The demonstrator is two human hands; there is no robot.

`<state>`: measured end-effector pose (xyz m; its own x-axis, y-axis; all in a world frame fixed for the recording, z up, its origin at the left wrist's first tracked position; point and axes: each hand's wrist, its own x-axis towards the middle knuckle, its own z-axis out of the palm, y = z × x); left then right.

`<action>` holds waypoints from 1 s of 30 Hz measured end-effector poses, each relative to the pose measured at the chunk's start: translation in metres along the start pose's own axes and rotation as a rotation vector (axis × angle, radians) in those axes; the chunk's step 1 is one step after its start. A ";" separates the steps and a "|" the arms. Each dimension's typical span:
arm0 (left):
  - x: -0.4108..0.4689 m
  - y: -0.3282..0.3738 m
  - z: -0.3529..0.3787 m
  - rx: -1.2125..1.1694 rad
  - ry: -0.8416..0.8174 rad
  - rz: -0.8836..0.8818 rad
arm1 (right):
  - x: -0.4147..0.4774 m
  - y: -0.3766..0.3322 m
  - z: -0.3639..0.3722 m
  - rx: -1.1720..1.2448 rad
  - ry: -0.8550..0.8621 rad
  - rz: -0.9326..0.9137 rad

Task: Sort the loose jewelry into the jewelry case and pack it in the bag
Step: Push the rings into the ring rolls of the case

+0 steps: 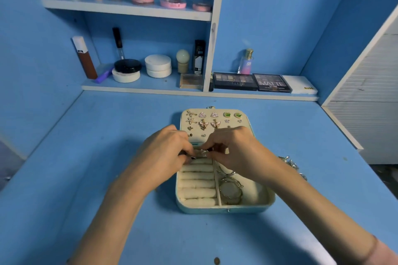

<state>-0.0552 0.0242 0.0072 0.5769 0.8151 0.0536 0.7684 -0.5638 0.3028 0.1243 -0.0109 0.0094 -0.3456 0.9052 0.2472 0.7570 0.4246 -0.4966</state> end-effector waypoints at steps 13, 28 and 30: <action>0.001 -0.003 0.001 -0.034 -0.002 0.016 | 0.005 0.000 0.000 -0.049 -0.118 -0.008; -0.001 -0.004 0.004 -0.107 0.072 0.007 | 0.007 0.004 0.001 0.010 -0.124 -0.004; -0.002 -0.005 0.005 -0.108 0.080 0.010 | 0.008 0.005 0.001 0.007 -0.134 -0.007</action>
<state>-0.0589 0.0242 0.0009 0.5567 0.8203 0.1316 0.7262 -0.5574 0.4024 0.1250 -0.0018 0.0082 -0.4224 0.8959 0.1377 0.7506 0.4309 -0.5010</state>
